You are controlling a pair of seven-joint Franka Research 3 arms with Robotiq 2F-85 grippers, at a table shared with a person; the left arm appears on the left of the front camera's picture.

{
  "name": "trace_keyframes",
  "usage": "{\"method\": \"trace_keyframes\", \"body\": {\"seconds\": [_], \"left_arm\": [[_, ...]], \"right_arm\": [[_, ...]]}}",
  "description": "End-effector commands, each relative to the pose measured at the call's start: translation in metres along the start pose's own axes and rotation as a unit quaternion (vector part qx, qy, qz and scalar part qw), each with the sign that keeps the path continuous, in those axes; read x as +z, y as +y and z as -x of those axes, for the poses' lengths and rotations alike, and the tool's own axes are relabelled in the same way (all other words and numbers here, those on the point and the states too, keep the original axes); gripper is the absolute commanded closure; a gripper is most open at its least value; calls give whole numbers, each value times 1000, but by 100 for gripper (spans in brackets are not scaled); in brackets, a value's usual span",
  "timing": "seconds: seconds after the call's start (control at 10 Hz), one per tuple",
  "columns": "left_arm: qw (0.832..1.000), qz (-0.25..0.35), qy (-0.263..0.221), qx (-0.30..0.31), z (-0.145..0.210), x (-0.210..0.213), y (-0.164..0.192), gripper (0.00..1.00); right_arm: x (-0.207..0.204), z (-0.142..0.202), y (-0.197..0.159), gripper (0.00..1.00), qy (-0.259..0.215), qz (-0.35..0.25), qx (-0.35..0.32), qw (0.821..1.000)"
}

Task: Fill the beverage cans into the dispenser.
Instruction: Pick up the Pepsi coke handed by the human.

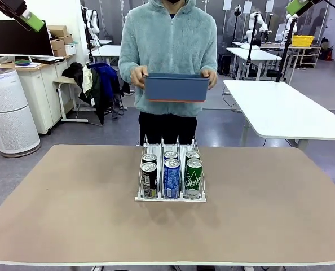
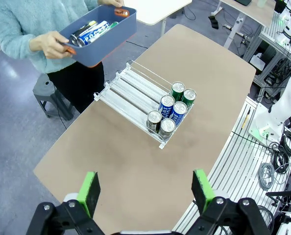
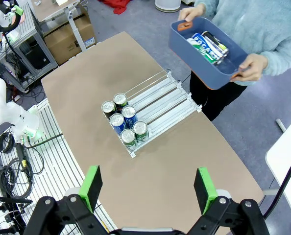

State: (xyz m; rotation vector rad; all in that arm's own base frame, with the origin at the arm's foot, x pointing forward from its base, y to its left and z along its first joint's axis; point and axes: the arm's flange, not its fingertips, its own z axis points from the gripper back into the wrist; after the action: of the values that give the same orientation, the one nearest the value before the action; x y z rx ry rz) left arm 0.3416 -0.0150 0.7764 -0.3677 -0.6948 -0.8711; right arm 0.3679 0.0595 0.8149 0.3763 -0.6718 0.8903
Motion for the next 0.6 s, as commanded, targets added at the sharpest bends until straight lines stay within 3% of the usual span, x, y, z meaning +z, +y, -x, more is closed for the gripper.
{"method": "trace_keyframes", "body": {"seconds": [0.0, 0.5], "left_arm": [[1000, 7, -1, 7, 1, 3, 2, 0], [1000, 7, -1, 7, 1, 3, 2, 0]], "right_arm": [[0, 0, 2, 0, 0, -4, -4, 1000], [0, 0, 2, 0, 0, -4, -4, 1000]]}}
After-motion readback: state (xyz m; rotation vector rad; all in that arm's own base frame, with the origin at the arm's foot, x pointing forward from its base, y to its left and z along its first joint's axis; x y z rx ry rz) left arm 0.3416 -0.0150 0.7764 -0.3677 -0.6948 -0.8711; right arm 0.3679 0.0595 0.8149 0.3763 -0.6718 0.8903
